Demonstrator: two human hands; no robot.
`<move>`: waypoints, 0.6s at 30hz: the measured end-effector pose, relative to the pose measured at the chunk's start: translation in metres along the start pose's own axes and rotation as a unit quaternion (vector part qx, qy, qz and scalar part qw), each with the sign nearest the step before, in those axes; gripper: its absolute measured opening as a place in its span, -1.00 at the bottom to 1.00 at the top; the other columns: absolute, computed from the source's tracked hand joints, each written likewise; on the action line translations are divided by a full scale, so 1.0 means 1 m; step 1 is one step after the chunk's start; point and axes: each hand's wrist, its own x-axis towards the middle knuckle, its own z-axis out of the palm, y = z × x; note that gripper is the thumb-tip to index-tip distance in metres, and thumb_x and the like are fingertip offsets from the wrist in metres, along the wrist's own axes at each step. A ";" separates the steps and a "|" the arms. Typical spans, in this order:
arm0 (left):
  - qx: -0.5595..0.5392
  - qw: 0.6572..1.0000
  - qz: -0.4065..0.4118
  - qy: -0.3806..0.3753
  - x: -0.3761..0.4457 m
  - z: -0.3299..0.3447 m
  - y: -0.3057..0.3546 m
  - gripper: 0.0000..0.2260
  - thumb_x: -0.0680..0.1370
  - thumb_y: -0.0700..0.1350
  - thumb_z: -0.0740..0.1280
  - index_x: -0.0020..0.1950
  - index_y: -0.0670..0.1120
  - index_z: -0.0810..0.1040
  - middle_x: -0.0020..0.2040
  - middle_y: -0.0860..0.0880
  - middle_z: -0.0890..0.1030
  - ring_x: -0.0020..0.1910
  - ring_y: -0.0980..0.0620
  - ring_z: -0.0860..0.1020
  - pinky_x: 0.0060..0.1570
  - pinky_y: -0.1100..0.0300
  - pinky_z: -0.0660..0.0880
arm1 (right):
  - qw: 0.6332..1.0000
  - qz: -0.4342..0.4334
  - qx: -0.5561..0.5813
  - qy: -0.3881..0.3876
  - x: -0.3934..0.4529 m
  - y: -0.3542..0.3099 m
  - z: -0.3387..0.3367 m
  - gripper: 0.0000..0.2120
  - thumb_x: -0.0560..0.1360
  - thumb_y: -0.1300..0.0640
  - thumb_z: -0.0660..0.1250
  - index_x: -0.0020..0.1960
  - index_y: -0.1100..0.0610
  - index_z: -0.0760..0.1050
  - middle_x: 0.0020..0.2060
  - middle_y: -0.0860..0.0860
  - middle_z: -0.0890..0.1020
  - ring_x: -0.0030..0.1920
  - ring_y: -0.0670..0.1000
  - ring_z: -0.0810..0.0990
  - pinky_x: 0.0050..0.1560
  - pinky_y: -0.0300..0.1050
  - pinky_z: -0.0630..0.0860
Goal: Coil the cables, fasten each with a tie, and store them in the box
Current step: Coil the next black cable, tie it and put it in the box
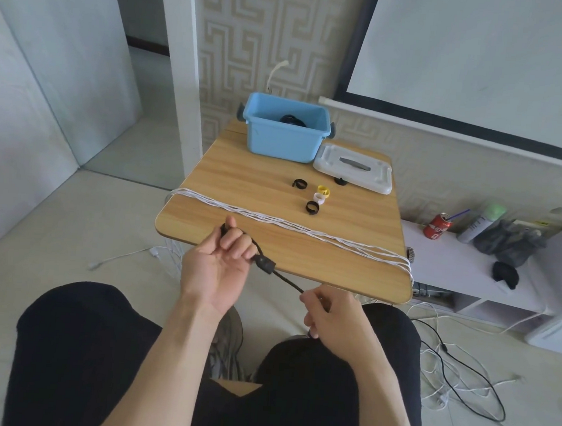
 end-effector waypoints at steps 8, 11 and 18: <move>0.397 0.901 0.153 0.082 0.010 -0.015 -0.010 -0.74 0.74 -0.17 0.02 -0.10 -0.10 0.38 -0.36 0.03 0.46 -0.39 0.04 0.40 -0.20 0.08 0.42 | 0.994 -0.089 0.052 -0.027 -0.009 -0.011 0.000 -0.85 0.57 -0.06 0.38 -0.13 -0.04 0.65 -0.38 -0.02 0.61 -0.38 -0.08 0.50 -0.25 -0.06 0.49; 0.635 0.757 0.153 0.017 0.004 -0.014 -0.016 -0.74 0.70 -0.18 0.09 -0.13 -0.15 0.46 -0.32 -0.03 0.51 -0.33 0.04 0.48 -0.21 0.13 0.46 | 0.981 -0.176 0.073 -0.046 -0.017 -0.026 -0.002 -0.92 0.53 0.06 0.44 -0.04 -0.09 0.71 -0.23 -0.13 0.67 -0.26 -0.11 0.58 -0.20 -0.22 0.49; 0.577 0.775 -0.213 -0.145 -0.010 -0.005 -0.015 -0.70 0.71 -0.17 0.08 -0.05 -0.23 0.54 -0.45 -0.07 0.38 -0.49 0.01 0.25 -0.44 0.15 0.22 | 0.956 -0.128 0.170 0.201 -0.010 -0.021 -0.005 -0.83 0.35 0.12 0.62 -0.17 -0.10 0.69 -0.33 -0.14 0.66 -0.33 -0.06 0.55 -0.30 -0.23 0.49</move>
